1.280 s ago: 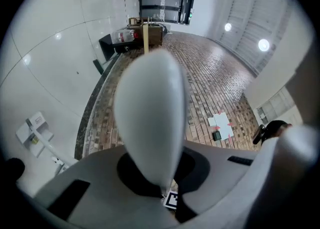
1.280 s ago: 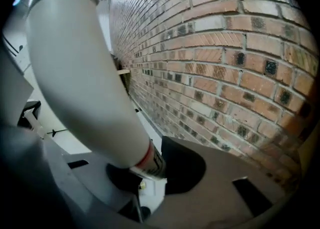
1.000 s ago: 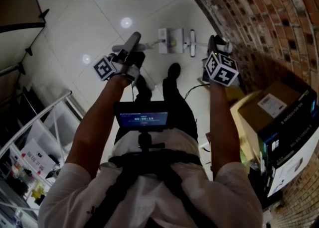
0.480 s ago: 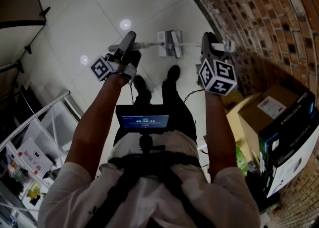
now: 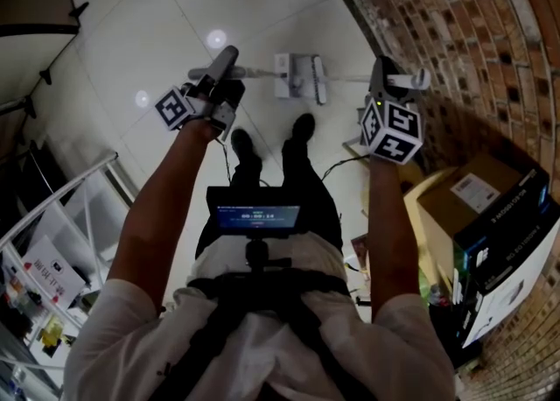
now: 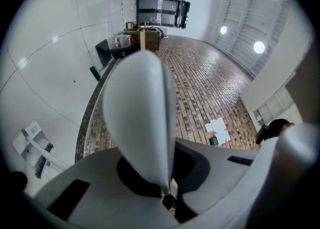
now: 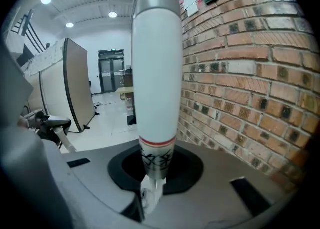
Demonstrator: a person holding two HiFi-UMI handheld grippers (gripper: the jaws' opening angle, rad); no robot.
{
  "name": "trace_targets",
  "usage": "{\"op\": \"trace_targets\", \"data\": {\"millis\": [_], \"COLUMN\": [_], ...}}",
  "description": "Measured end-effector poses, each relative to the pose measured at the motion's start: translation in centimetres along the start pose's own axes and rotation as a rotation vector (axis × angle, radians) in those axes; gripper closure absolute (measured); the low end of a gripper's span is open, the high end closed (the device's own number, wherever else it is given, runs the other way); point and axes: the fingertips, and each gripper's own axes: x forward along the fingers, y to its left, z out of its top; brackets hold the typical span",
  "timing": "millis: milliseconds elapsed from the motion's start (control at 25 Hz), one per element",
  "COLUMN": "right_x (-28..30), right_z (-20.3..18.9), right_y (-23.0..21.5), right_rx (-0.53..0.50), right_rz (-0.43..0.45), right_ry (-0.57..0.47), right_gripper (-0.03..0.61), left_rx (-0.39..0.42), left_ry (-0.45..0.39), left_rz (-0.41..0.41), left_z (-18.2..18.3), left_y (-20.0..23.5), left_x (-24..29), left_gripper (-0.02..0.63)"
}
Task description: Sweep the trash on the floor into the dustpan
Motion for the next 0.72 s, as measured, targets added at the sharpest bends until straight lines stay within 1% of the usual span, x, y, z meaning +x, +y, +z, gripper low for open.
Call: {"op": "trace_targets", "data": {"millis": [80,160,240,320,480,600,720], "right_x": [0.4,0.6,0.5,0.2,-1.0,-1.7,-1.8], "right_z": [-0.1,-0.1,0.0,0.1,-0.2,-0.5,-0.8], "right_y": [-0.5,-1.0,-1.6,-2.5,-4.8,-6.0,-6.7], "right_rx": [-0.018,-0.032,-0.036,-0.034,-0.014,0.007,0.014], "right_rz": [-0.022,-0.044,-0.066,-0.089,-0.141,-0.177,-0.197], "right_ry": [0.008,0.013,0.013,0.011,0.015,0.013,0.011], "right_gripper": [0.554,0.554,0.555,0.555,0.555,0.555,0.557], "left_rx": [-0.003,-0.023,-0.042,-0.045,-0.049,-0.063,-0.076], "left_ry": [0.009,0.008,0.016,0.039,0.095,0.118,0.146], "left_rz": [-0.014,-0.048,-0.090,-0.116,-0.129,-0.137,-0.121], "left_z": [0.2,0.3,-0.2,-1.1,-2.6,-3.2,-4.5], "left_y": [-0.1,-0.6,-1.3,-2.0,-2.5,-2.8,-2.1], "left_x": [0.7,1.6,2.4,3.2,5.2,6.9,7.7], "left_gripper": [0.614,0.614,0.614,0.614,0.614,0.614,0.614]}}
